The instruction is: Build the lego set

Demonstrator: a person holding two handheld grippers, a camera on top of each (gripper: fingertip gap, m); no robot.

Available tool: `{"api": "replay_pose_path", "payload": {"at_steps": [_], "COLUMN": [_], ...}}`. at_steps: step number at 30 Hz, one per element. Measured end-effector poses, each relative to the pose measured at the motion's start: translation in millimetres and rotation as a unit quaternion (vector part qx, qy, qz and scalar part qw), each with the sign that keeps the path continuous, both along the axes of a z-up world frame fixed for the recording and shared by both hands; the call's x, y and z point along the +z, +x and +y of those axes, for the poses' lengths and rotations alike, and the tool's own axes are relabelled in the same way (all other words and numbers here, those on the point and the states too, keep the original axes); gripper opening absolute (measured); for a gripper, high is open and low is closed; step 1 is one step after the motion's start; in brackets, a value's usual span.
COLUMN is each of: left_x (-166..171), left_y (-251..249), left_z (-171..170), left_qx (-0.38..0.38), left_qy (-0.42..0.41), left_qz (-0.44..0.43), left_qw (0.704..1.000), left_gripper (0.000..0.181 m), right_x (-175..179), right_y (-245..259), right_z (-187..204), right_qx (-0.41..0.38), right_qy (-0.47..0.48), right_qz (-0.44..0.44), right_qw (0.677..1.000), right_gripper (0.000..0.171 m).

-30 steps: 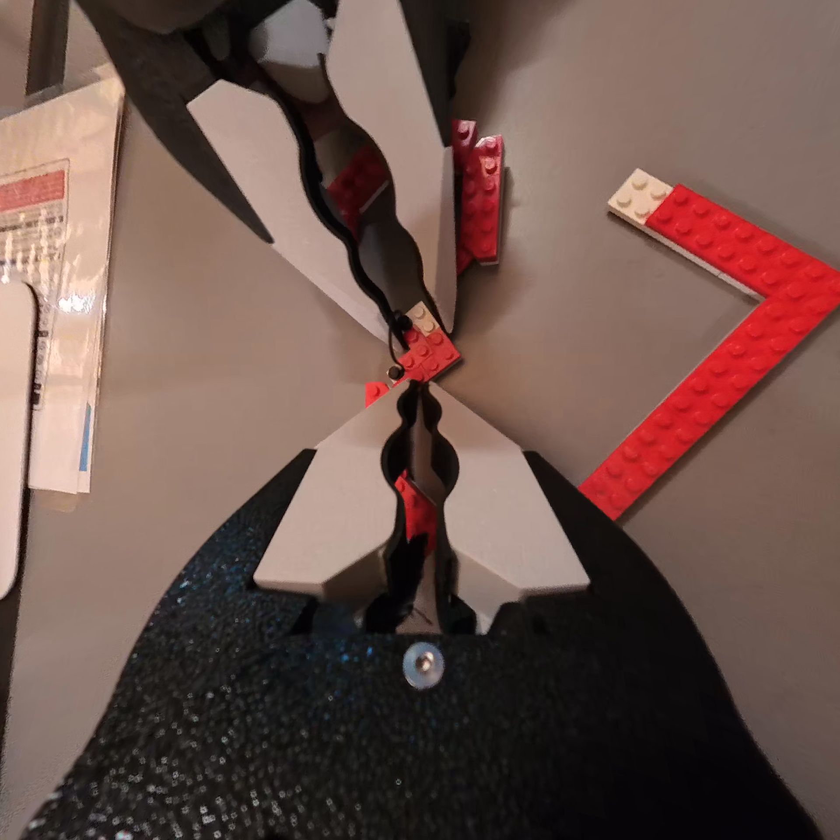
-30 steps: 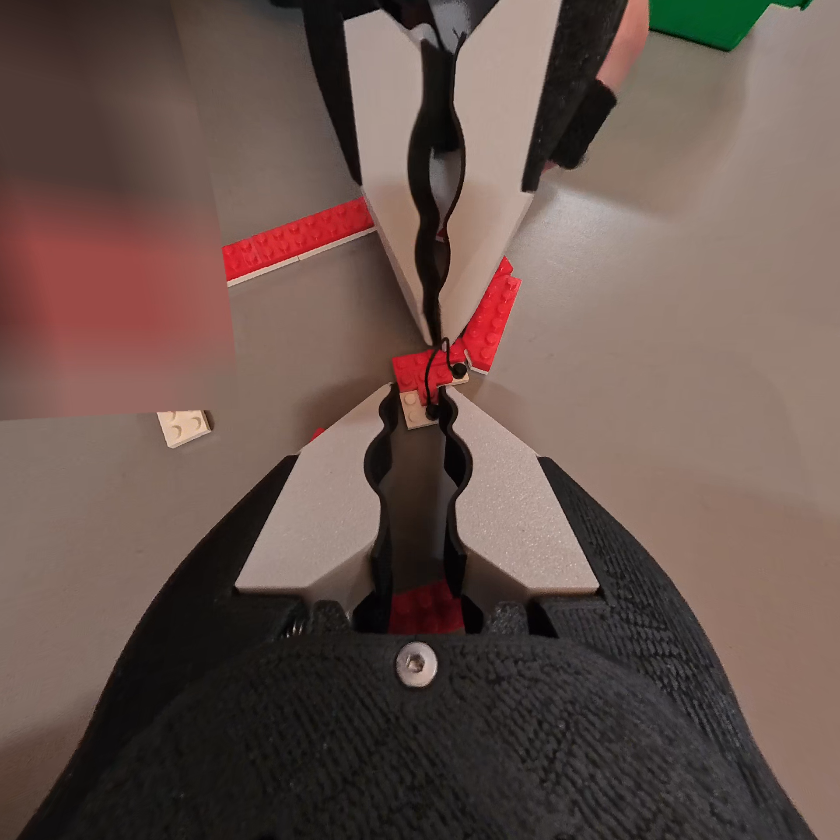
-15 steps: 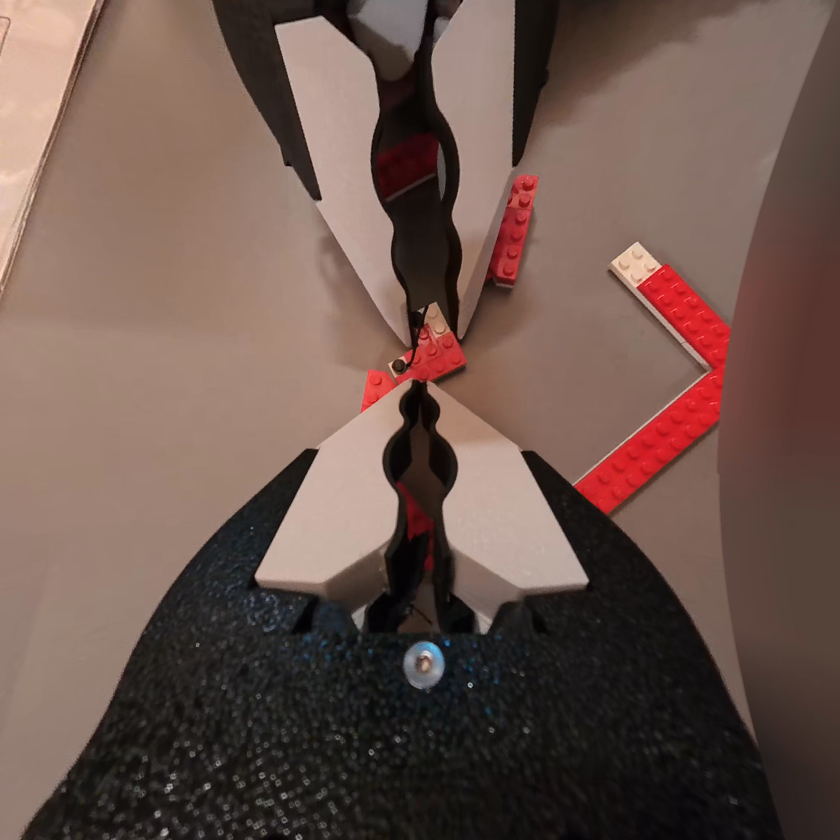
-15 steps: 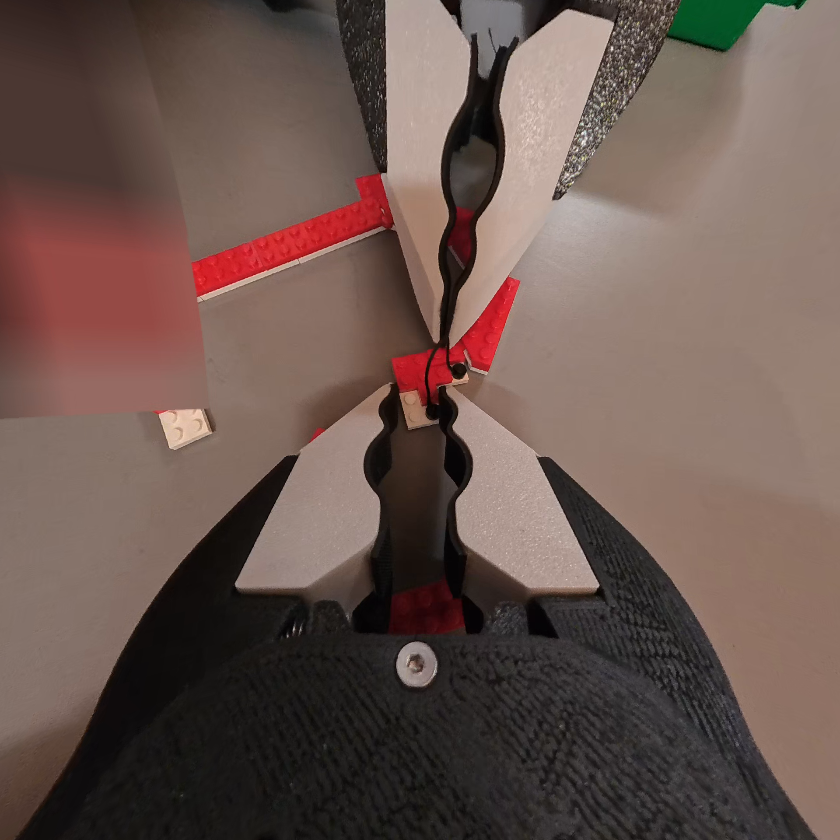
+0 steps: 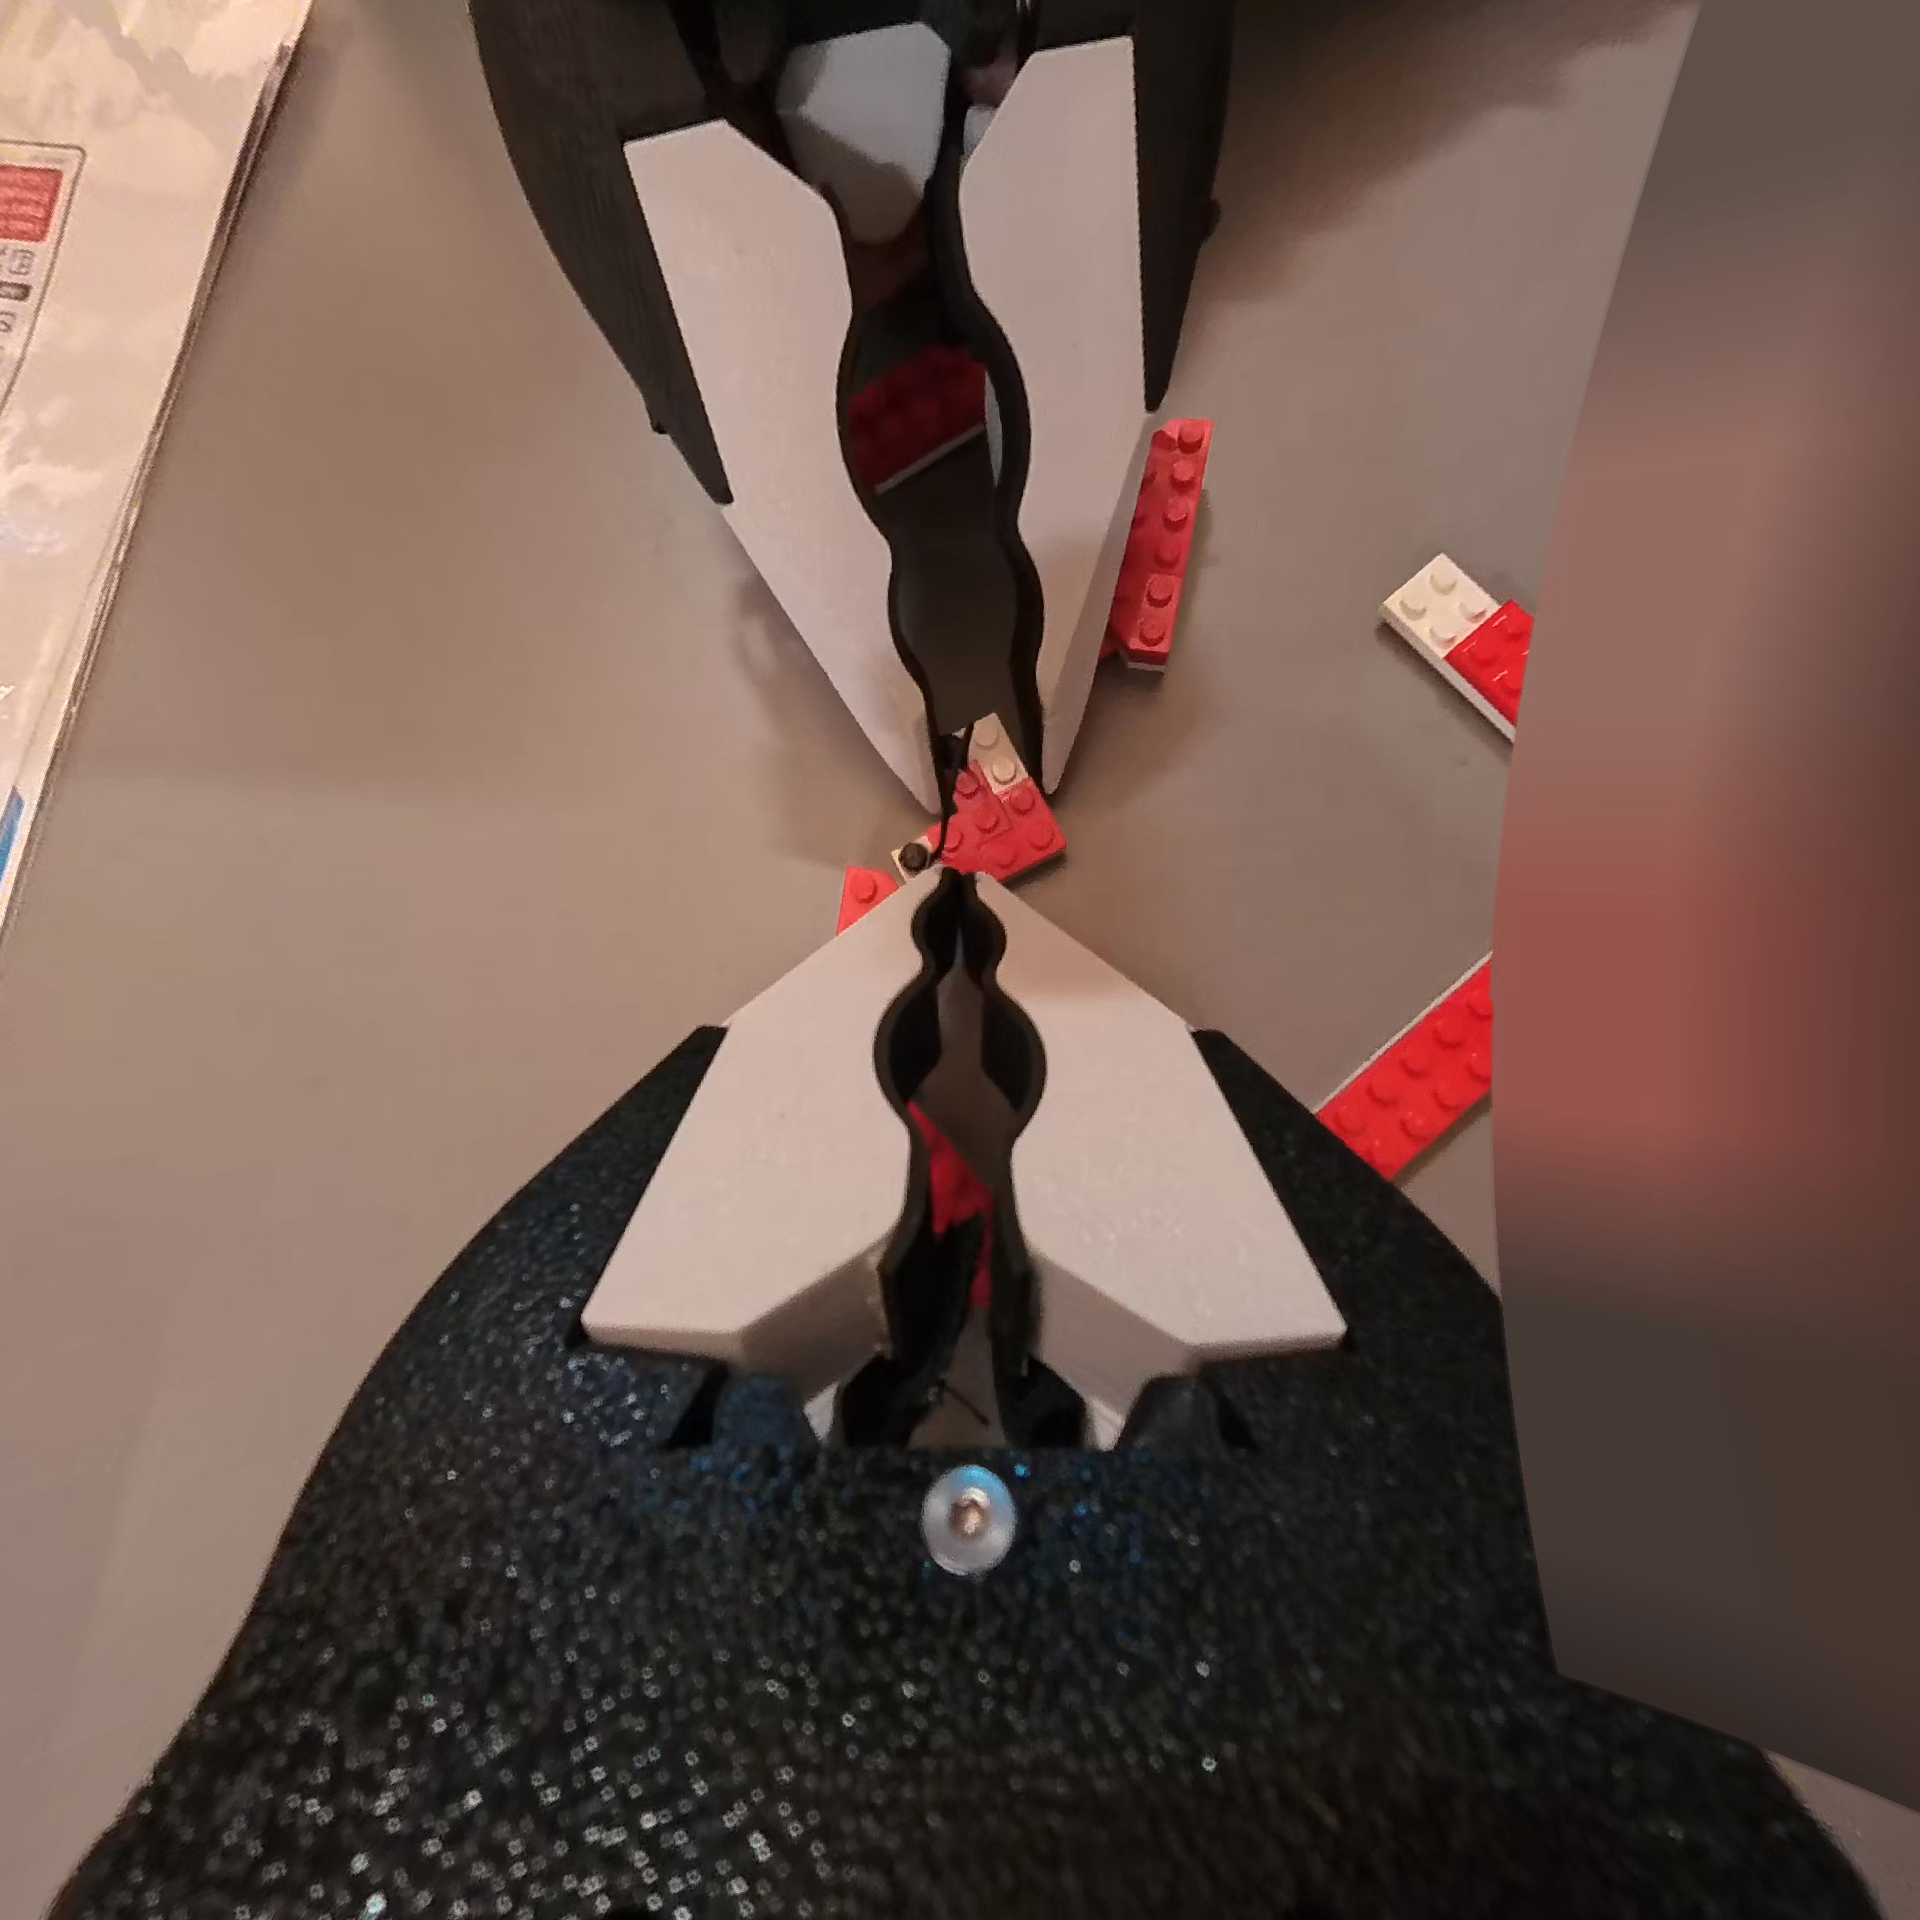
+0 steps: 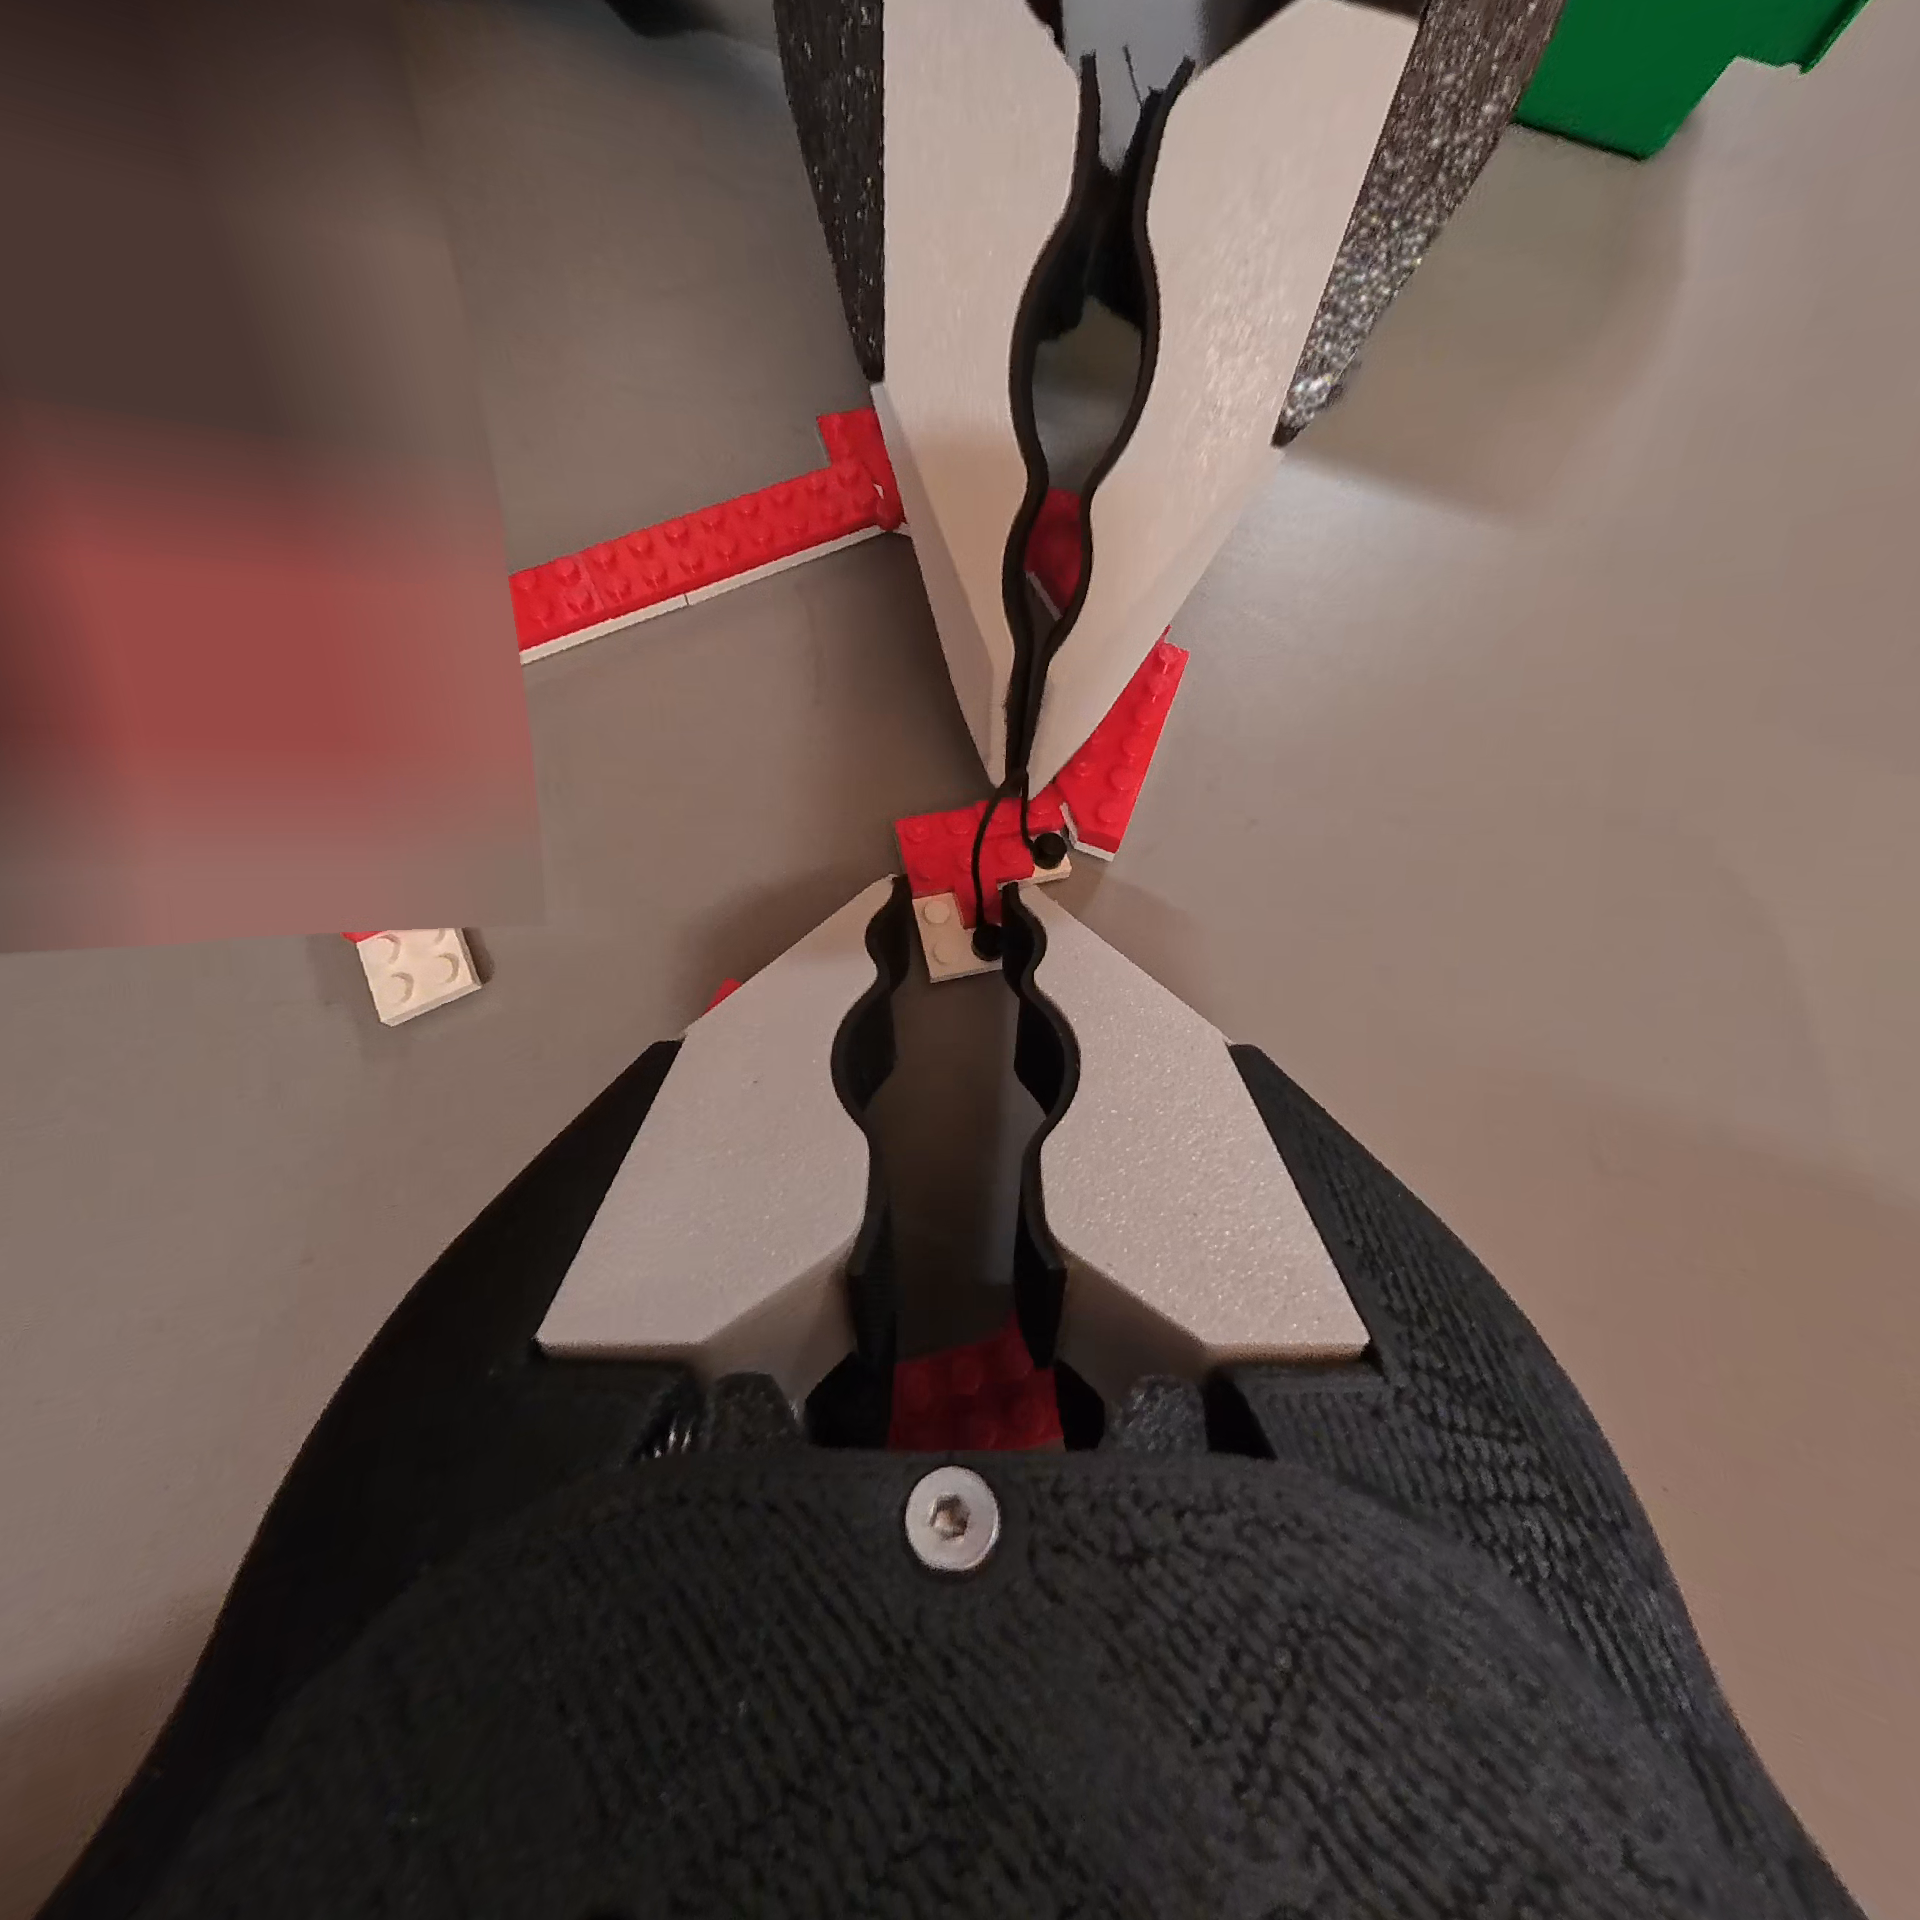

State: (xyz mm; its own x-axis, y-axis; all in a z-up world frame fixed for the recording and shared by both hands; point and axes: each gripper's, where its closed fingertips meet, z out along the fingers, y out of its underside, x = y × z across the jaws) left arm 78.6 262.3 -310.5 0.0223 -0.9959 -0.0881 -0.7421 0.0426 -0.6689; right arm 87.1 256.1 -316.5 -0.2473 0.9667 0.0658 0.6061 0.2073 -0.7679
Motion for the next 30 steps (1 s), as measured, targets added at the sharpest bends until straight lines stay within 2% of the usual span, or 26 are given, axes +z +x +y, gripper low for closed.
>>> {"api": "replay_pose_path", "payload": {"at_steps": [30], "left_x": [-4.4], "left_y": [1.2], "left_z": [0.5], "left_qx": [0.012], "left_qy": [-0.007], "left_qz": [0.014], "left_qw": [1.000], "left_gripper": [0.000], "right_x": [-0.1], "right_y": [-0.6], "right_z": [-1.0], "right_qx": [0.006], "right_qy": [0.017], "right_qz": [0.001], "right_qw": [1.000], "right_gripper": [0.015]}}
